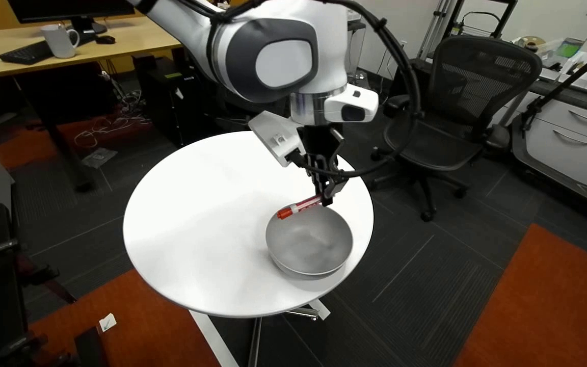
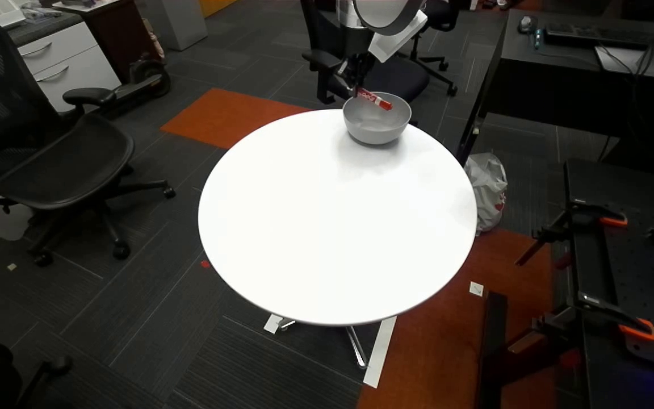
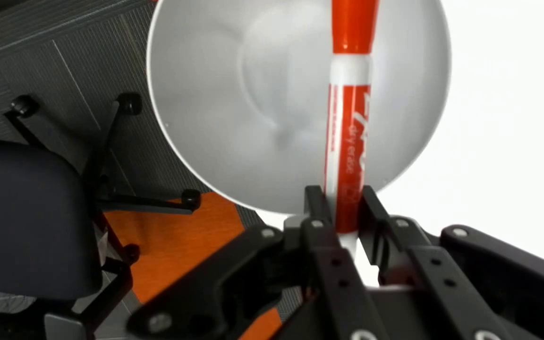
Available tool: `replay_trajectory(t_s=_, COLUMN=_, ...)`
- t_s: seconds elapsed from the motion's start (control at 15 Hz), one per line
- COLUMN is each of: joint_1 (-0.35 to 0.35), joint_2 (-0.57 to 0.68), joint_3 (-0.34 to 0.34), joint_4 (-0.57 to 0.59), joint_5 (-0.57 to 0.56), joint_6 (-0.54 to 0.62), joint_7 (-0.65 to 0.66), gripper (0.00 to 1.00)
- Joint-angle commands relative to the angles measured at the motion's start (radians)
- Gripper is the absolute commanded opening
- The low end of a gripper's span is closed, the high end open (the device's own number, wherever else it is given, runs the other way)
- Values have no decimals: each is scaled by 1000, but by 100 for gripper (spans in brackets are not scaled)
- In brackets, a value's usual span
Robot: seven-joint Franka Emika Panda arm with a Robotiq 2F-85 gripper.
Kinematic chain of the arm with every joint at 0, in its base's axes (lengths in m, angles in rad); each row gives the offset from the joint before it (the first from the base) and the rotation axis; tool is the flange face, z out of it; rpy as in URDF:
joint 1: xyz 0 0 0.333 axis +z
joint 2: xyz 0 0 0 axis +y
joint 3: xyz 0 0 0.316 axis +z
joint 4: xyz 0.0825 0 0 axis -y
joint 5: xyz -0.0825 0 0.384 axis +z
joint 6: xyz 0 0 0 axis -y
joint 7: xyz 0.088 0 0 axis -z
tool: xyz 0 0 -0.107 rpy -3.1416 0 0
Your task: Remove the red marker from the grey bowl, place the marker back in the bowl then take it out of the bowl
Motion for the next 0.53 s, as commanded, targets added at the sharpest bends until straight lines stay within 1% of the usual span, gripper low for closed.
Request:
replay_trajectory(t_s=0.0, joint_1=88, joint_2=-122, joint_3=-19, joint_4=-181, joint_5=-90, joint_6=93, joint_7=22, gripper=5)
replay_trajectory(t_s=0.27, joint_1=166, joint_2=-163, joint_3=-4, joint_4=-257, joint_5=-183, joint_6=146, joint_7=10, gripper=5)
replay_trajectory(t_s=0.33, joint_1=175, joint_2=-166, joint_3=9, joint_4=-268, joint_5=-195, joint_6=151, joint_7=-9, gripper=5)
replay_trajectory(t_s=0.47, joint_1=165, joint_2=-155, joint_3=64, joint_4=-263, joint_5=-178, joint_6=134, joint_7=-92, gripper=5)
